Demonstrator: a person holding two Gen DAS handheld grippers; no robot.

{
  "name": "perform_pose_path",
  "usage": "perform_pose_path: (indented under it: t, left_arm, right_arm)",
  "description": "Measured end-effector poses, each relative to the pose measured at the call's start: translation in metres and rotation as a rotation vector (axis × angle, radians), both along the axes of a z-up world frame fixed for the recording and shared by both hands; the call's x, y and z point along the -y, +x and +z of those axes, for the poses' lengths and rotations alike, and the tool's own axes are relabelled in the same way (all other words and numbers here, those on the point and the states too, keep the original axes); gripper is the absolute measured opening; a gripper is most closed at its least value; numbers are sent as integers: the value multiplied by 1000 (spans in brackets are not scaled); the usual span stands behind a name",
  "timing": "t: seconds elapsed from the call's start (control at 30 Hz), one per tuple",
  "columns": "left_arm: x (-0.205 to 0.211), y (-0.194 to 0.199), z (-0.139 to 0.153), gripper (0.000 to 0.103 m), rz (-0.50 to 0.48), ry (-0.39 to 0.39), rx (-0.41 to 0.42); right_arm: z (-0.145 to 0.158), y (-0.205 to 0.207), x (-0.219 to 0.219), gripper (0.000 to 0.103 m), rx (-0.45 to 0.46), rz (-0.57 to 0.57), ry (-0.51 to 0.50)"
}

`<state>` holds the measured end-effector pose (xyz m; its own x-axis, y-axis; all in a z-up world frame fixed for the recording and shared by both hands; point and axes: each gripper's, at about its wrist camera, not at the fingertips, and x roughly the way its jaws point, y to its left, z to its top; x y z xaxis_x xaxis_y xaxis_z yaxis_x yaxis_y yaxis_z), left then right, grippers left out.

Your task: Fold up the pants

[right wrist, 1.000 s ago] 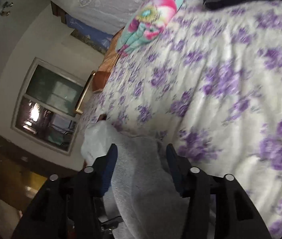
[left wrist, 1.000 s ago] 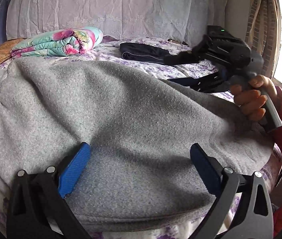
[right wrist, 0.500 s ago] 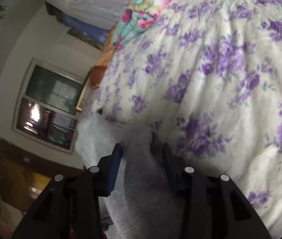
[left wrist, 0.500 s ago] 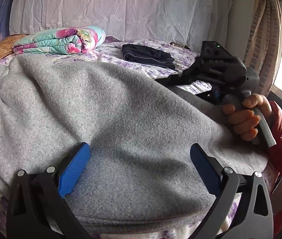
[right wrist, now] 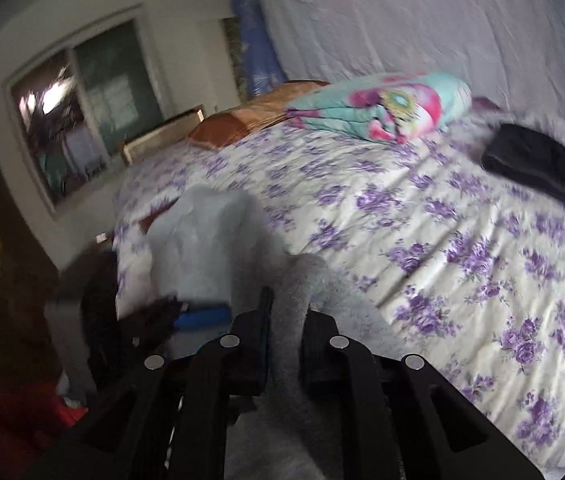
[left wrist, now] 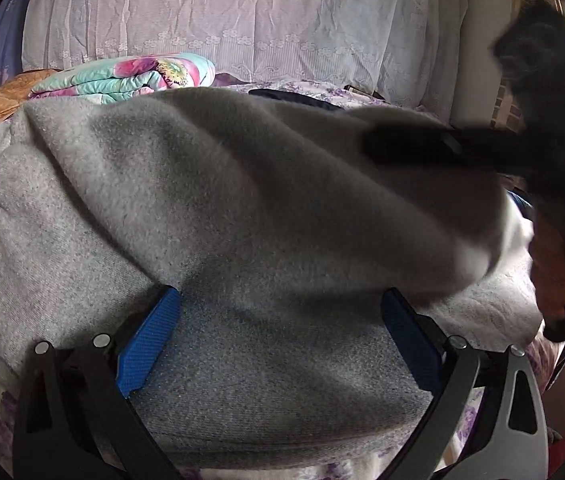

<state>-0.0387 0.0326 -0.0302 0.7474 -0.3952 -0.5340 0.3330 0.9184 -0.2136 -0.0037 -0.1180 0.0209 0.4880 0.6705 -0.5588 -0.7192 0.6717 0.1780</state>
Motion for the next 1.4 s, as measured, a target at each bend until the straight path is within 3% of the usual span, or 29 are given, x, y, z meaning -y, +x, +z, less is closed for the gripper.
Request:
perform_pose_path:
  t: [0.13,0.3,0.33,0.43,0.47,0.63,0.7,0.77,0.8,0.83,0.97,1.03,1.07,1.13,1.27,1.4]
  left_arm:
    - [-3,0,0,98,0,-19,10]
    - [0,-3,-2,98,10,5,27]
    - [0,-3,-2,98,11,5,26]
    - [1,-4,-2,98,10,11,25]
    - [1,-4,-1,98,10,12,25]
    - [1,-5,-1,98,13,19,26]
    - [1,-5,-1,98,14,21,26]
    - [1,-6,-1,98,14,20,27]
    - [1,-6,-1,98,14,20,26]
    - [1,-7,-1,98,13,21,25]
    - [1,-7,0,98,3,29,18]
    - [1,-4,0,98,-8,36,9]
    - [2,-4,-1,98,-12,41,4]
    - [2,-4,-1,98,-22,60,-1]
    - [-7,-14,12,98,-24,49,-20]
    - [-41,-22,56,98,98,33,55]
  right_arm:
    - [-22,-11,-10,16,-55,32,-29]
    - [-31,-4,-1,25,-161,41,72]
    - [-32,2,1,32,-201,47,104]
    - [-38,18,5,74,-359,114,236]
    - [-39,26,6,77,-416,118,293]
    - [-66,69,22,77,-795,79,668]
    - [-74,77,29,65,-857,53,756]
    - [-71,82,31,28,-792,21,722]
    - [-68,83,31,17,-738,-11,683]
    - [-65,84,31,12,-688,-43,654]
    - [-41,96,24,10,-438,-119,491]
    - [-45,116,18,10,-387,-175,366]
    - [-60,130,15,10,-415,-198,311]
    - [-85,147,15,6,-515,-223,302]
    - [-82,149,16,7,-504,-212,308]
    - [-83,150,18,7,-520,-206,331]
